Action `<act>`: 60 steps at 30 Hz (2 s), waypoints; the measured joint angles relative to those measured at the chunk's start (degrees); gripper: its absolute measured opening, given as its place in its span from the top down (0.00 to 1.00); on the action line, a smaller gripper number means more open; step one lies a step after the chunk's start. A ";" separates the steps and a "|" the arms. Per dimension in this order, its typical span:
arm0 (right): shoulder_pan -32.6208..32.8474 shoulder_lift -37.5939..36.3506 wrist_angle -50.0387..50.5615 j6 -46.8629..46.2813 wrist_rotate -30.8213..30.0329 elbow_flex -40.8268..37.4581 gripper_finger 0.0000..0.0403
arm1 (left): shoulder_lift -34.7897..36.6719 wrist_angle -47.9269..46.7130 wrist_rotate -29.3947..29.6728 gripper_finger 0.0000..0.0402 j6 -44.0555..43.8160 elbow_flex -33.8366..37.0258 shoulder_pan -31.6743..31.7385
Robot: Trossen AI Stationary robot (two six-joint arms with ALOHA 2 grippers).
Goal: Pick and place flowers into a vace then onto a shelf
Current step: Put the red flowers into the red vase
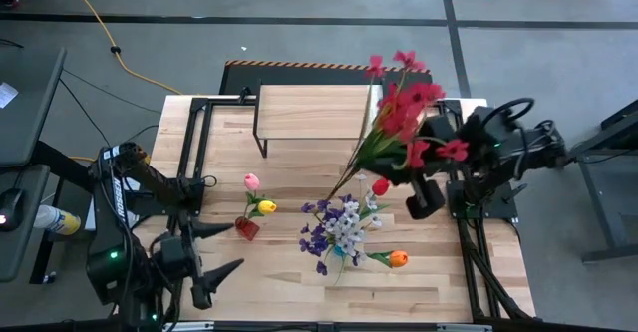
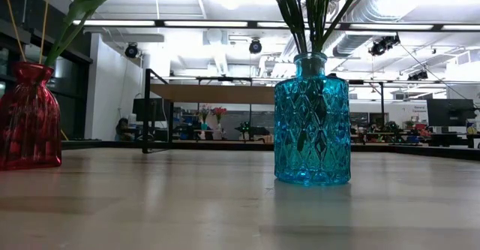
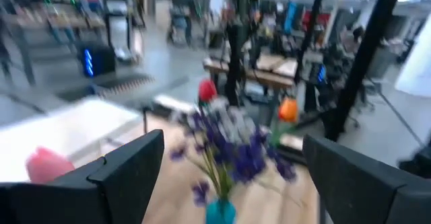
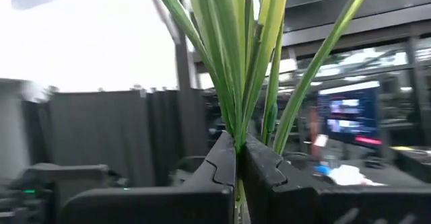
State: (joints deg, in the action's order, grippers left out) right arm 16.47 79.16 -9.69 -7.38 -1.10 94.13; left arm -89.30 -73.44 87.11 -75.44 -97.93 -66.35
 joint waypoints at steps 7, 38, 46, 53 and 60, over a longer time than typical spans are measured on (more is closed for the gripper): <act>-0.25 5.28 -6.04 -4.67 6.65 0.00 1.00 | 0.12 0.05 2.92 0.04 4.30 0.00 0.28; -1.88 13.84 -12.00 -11.81 14.85 0.00 1.00 | 0.29 41.98 -12.28 0.04 45.53 0.00 19.96; -1.88 14.29 -10.04 -10.63 15.66 0.00 1.00 | 0.31 53.52 -15.74 0.04 59.70 0.00 22.35; -1.74 14.60 -8.04 -9.86 15.64 0.00 1.00 | 0.33 53.77 -18.91 0.04 60.67 0.00 24.54; -3.40 12.60 -3.18 -9.26 15.60 -0.04 1.00 | 1.61 47.53 -14.68 0.04 60.19 0.02 21.87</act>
State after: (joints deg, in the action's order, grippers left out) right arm 13.07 91.76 -12.87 -16.64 14.50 94.08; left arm -87.70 -25.91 72.42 -15.25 -97.91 -44.47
